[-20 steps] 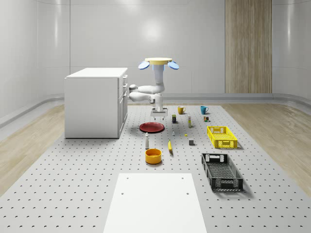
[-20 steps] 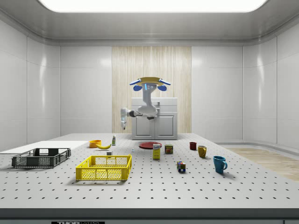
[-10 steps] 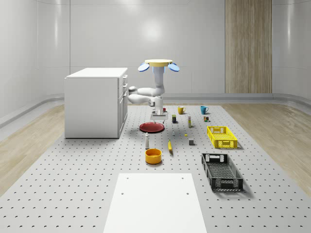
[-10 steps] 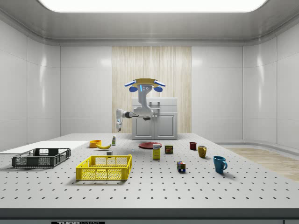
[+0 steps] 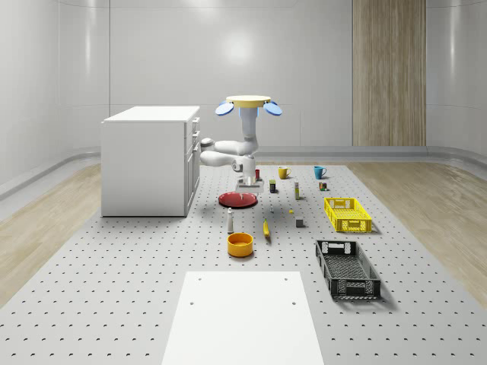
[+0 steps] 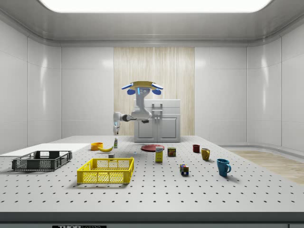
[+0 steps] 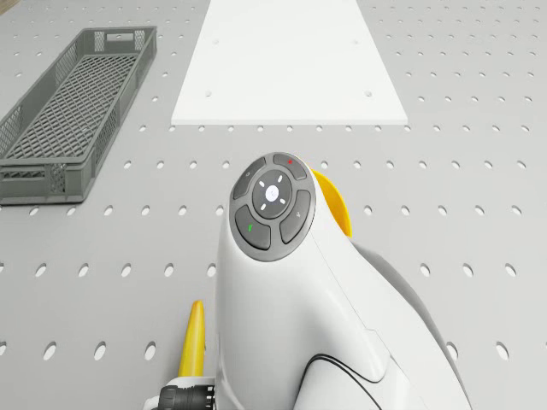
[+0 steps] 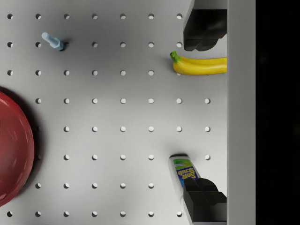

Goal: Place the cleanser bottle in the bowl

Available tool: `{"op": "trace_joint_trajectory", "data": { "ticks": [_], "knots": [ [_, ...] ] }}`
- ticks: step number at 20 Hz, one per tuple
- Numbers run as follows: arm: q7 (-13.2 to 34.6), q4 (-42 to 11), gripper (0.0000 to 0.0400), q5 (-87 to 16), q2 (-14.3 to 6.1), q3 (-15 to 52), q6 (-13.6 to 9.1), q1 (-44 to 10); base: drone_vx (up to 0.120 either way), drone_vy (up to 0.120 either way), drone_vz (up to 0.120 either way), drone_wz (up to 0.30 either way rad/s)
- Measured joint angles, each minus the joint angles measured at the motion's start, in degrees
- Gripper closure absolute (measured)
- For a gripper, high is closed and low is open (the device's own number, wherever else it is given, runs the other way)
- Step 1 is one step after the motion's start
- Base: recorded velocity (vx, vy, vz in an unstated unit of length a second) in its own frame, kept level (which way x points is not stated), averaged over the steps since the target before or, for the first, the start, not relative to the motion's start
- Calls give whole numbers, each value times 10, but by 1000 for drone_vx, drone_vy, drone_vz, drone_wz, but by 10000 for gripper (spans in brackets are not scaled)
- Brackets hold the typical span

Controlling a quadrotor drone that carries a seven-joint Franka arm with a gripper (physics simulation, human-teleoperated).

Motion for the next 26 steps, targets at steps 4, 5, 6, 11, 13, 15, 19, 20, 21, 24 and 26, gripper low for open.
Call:
{"op": "trace_joint_trajectory", "data": {
  "ticks": [4,5,6,11,13,15,19,20,21,24,26],
  "knots": [
    [0,0,0,1,-3,1,3,0,110,0,0,0],
    [-3,0,0,2,-5,1,4,2,0,0,0,0],
    [-6,0,0,2,-6,1,5,6,0,0,0,0],
    [-38,2,0,6,-13,2,13,36,0,0,0,0],
    [-55,3,0,7,-16,3,16,51,0,0,0,0],
    [-72,6,0,9,-20,4,19,66,0,0,0,0],
    [-108,12,0,13,-26,7,25,96,0,0,0,0],
    [-117,14,0,15,-27,7,27,103,0,0,0,0],
    [-126,16,0,16,-29,8,28,110,0,0,0,0],
    [-149,22,0,19,-32,10,33,126,0,0,0,0],
    [-160,26,0,18,-35,8,36,134,0,0,0,0]
  ]
}}
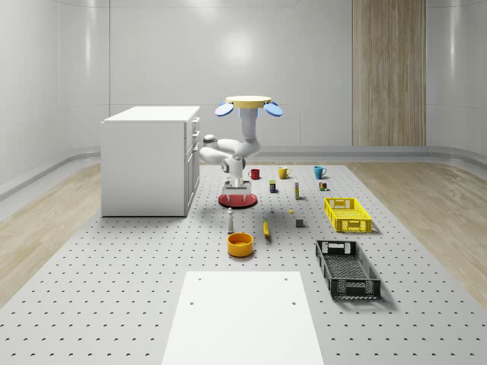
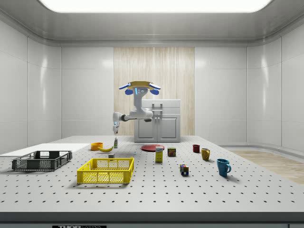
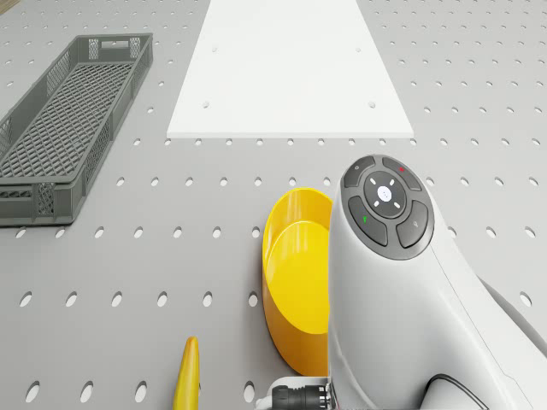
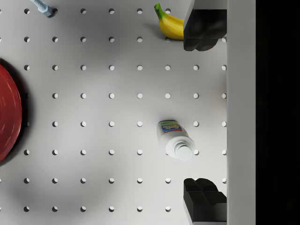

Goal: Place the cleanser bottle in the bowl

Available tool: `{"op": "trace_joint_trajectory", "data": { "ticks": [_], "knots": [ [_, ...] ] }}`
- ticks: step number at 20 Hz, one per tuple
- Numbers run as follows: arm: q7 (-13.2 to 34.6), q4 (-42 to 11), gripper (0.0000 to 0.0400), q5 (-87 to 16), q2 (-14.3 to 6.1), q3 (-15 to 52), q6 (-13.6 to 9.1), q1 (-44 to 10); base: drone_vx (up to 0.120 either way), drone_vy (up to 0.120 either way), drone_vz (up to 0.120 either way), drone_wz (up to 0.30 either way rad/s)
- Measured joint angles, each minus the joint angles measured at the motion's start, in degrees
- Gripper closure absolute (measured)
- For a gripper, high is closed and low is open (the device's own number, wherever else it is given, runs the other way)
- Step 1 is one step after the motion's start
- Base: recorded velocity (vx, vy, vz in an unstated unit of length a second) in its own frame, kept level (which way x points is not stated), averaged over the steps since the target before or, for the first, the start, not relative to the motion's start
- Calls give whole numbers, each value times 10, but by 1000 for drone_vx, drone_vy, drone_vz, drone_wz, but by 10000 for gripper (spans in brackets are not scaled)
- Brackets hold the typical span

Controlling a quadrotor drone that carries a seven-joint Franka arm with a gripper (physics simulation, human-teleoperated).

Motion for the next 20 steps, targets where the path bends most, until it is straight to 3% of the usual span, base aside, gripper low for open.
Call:
{"op": "trace_joint_trajectory", "data": {
  "ticks": [12,20],
  "knots": [
    [-27,28,0,-62,-9,-71,38,5,0,0,0,0],
    [-46,42,0,-73,-12,-85,50,12,0,0,0,0]
  ]
}}
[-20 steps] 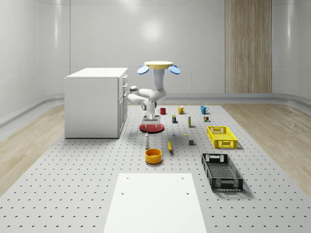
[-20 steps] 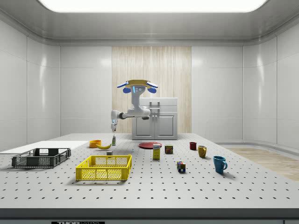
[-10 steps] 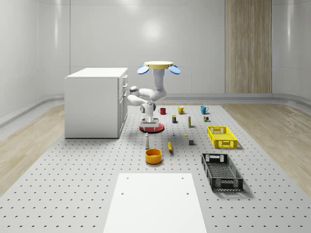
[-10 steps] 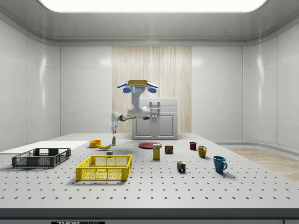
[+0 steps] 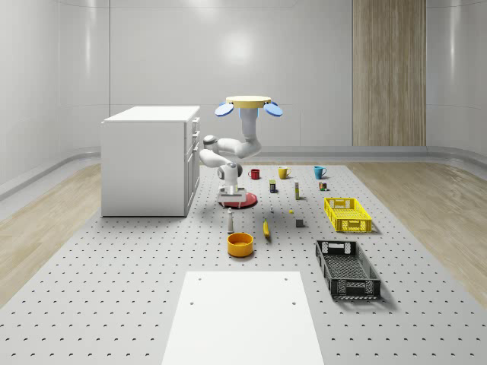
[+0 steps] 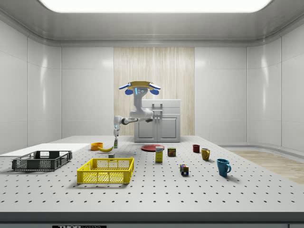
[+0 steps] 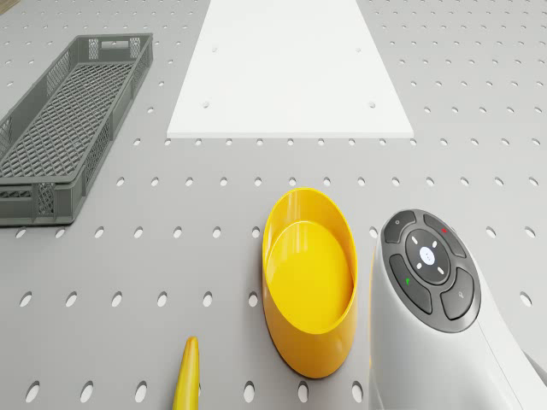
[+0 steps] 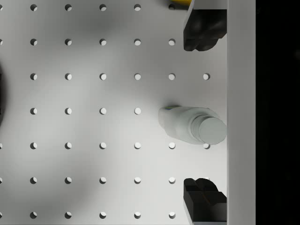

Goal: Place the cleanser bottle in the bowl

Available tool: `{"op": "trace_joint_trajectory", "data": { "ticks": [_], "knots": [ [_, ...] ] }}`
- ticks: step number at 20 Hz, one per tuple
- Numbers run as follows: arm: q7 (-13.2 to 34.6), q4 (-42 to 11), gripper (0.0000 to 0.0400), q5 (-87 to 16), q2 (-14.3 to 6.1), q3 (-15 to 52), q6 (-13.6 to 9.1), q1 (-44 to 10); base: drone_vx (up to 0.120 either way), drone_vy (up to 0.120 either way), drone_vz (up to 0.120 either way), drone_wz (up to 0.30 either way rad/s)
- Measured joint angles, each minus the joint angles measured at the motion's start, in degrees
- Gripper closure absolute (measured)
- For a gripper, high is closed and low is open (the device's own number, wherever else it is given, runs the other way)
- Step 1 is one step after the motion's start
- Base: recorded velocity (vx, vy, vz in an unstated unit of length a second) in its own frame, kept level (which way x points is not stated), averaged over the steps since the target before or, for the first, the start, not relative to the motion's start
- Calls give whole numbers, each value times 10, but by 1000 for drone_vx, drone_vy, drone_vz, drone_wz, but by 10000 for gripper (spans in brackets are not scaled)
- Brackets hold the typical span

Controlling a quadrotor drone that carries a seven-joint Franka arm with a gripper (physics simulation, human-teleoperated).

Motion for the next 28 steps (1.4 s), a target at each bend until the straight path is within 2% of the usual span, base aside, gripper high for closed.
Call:
{"op": "trace_joint_trajectory", "data": {
  "ticks": [17,28],
  "knots": [
    [-8,20,0,-32,0,-37,20,-6,0,0,0,0],
    [-2,41,0,-35,6,-41,24,-31,0,0,0,0]
  ]
}}
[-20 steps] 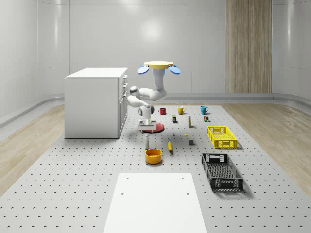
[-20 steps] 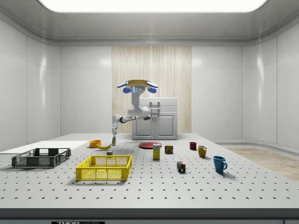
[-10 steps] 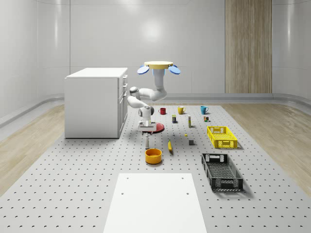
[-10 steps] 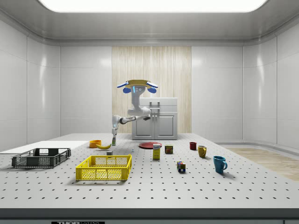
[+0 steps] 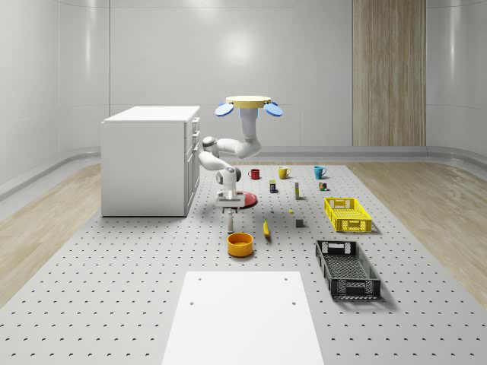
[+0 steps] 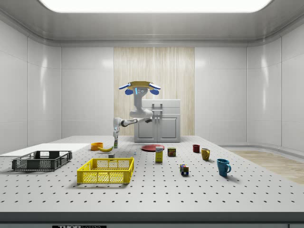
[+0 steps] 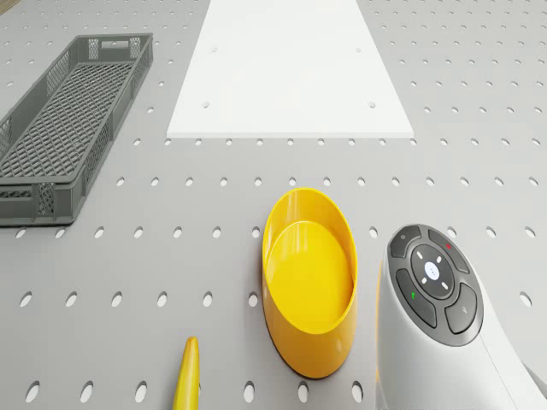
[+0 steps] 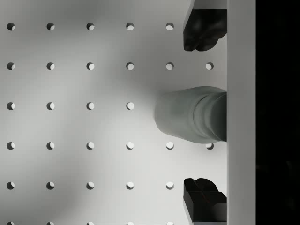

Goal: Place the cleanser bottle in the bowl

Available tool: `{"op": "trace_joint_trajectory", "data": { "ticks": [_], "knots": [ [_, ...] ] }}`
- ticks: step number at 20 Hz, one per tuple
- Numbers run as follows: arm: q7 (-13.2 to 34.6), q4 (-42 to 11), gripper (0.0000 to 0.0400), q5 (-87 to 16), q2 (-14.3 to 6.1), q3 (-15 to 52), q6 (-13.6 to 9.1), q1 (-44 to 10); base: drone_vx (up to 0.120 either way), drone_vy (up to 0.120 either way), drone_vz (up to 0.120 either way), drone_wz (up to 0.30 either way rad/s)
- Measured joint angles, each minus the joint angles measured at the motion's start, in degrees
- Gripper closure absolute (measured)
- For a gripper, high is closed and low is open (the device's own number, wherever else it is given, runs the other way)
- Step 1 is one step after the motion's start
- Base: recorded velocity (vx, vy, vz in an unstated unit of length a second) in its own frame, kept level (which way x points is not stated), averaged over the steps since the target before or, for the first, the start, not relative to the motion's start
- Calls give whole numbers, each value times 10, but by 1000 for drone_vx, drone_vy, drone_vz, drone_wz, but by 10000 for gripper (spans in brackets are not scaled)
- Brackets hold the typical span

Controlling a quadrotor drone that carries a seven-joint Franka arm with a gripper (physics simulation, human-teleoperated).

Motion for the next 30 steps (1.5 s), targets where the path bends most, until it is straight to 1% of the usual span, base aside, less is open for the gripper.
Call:
{"op": "trace_joint_trajectory", "data": {
  "ticks": [4,5,6,7,8,10,12,14,21,30],
  "knots": [
    [1,3,0,-4,1,-4,3,-3,0,0,0,0],
    [1,4,42,-4,1,-5,3,-4,0,0,0,0],
    [1,4,93,-5,1,-5,3,-4,0,0,0,0],
    [1,5,134,-5,1,-6,4,-4,0,0,0,0],
    [1,5,165,-5,1,-6,4,-5,0,0,0,0],
    [1,5,208,-5,1,-6,4,-5,0,0,0,0],
    [1,5,235,-5,0,-7,4,-5,0,0,0,0],
    [2,6,244,-6,0,-7,4,-6,0,0,0,0],
    [2,4,245,-7,0,-5,3,-5,0,0,0,0],
    [-1,-18,246,42,-6,49,-21,10,0,0,4,0]
  ]
}}
